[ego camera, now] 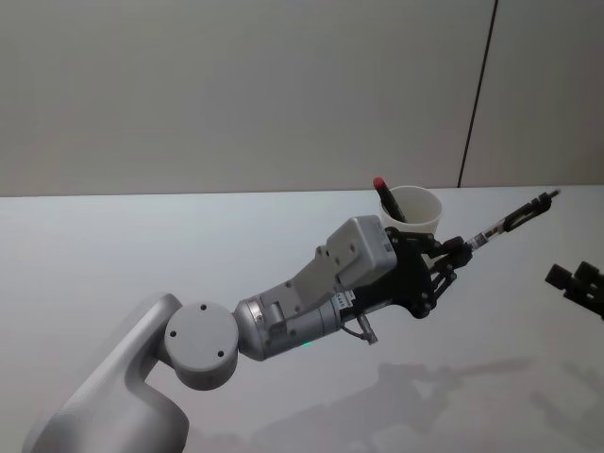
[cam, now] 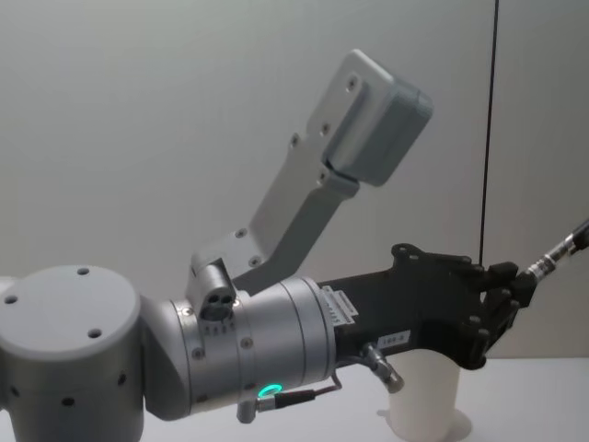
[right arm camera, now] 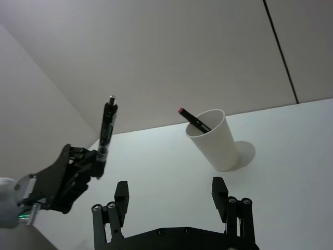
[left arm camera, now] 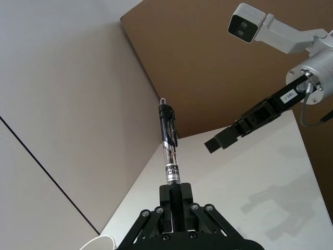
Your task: Place the pen into the pen holder.
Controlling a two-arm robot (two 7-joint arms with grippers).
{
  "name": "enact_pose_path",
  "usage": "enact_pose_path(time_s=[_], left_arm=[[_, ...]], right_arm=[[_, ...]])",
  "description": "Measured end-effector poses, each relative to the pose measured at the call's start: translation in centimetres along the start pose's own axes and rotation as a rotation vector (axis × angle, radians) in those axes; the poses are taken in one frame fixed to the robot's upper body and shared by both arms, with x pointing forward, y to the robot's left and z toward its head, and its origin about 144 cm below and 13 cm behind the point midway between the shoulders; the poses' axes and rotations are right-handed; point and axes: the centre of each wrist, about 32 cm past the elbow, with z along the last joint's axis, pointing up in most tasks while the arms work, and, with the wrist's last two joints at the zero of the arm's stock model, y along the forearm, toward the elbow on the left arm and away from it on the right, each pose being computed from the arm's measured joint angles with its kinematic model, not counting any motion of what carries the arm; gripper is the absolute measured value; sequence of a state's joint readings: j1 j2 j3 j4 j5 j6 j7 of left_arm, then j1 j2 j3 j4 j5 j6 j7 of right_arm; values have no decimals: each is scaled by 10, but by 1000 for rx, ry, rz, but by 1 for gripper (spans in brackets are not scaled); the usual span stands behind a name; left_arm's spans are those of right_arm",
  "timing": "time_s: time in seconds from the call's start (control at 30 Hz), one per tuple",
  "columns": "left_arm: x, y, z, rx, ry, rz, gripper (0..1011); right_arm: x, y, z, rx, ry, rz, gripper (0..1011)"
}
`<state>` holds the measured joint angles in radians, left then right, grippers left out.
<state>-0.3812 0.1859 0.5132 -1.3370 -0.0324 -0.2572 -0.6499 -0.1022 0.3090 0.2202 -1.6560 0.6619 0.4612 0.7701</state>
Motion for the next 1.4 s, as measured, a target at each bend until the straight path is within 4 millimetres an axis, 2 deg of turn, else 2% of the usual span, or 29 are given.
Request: enact_pose_path(time_s=[0.47,1.4], left_arm=[[0,0,0,0,0,0,131],[0,0,0,0,0,0,131]], right_arm=[[-15,3,-6,35,119,58,1001],[-47,32,-5,120,211,43,1001]])
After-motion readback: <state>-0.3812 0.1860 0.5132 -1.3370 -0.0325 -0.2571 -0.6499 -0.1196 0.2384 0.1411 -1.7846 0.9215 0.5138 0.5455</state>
